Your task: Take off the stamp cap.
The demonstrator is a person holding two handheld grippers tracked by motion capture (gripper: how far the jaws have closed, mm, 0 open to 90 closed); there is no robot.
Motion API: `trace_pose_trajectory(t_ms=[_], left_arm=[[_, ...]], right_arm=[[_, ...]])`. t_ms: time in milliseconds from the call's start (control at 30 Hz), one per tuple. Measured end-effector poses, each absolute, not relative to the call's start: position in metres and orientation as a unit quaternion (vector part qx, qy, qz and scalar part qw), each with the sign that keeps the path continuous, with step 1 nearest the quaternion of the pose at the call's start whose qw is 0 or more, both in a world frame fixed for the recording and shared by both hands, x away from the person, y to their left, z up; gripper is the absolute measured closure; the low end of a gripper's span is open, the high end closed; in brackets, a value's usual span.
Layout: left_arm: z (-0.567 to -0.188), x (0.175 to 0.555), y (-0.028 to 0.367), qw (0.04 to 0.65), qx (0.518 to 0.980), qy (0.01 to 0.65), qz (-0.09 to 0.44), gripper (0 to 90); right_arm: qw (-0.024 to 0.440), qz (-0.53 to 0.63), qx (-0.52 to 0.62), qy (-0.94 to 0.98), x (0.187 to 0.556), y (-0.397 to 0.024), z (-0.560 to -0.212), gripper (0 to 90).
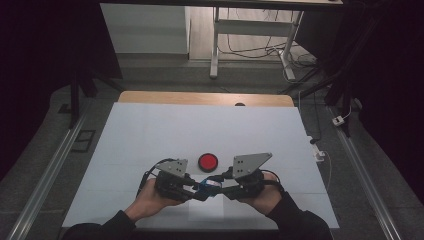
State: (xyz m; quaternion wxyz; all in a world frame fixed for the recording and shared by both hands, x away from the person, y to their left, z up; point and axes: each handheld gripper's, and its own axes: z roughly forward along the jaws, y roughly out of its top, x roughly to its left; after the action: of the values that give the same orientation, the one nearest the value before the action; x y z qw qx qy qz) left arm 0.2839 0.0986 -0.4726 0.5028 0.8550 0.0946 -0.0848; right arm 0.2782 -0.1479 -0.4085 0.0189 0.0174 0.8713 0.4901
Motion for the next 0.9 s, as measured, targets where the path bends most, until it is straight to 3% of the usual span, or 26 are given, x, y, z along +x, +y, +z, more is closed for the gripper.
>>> trace_pose_trajectory(t_ms=[67, 667, 900], left_arm=[[-0.474, 0.285, 0.100, 0.496, 0.858, 0.105, -0.084, 69.4], [-0.473, 0.277, 0.098, 0.422, 0.896, 0.138, -0.018, 68.8], [-0.472, 0.274, 0.109, 0.418, 0.894, 0.161, 0.002, 68.8]], right_arm=[[0.036, 0.493, 0.022, 0.869, 0.277, -0.149, -0.408, 70.3], [0.043, 0.487, 0.067, 0.870, 0.285, -0.154, -0.409, 70.1], [0.044, 0.482, 0.084, 0.871, 0.287, -0.155, -0.410, 70.0]])
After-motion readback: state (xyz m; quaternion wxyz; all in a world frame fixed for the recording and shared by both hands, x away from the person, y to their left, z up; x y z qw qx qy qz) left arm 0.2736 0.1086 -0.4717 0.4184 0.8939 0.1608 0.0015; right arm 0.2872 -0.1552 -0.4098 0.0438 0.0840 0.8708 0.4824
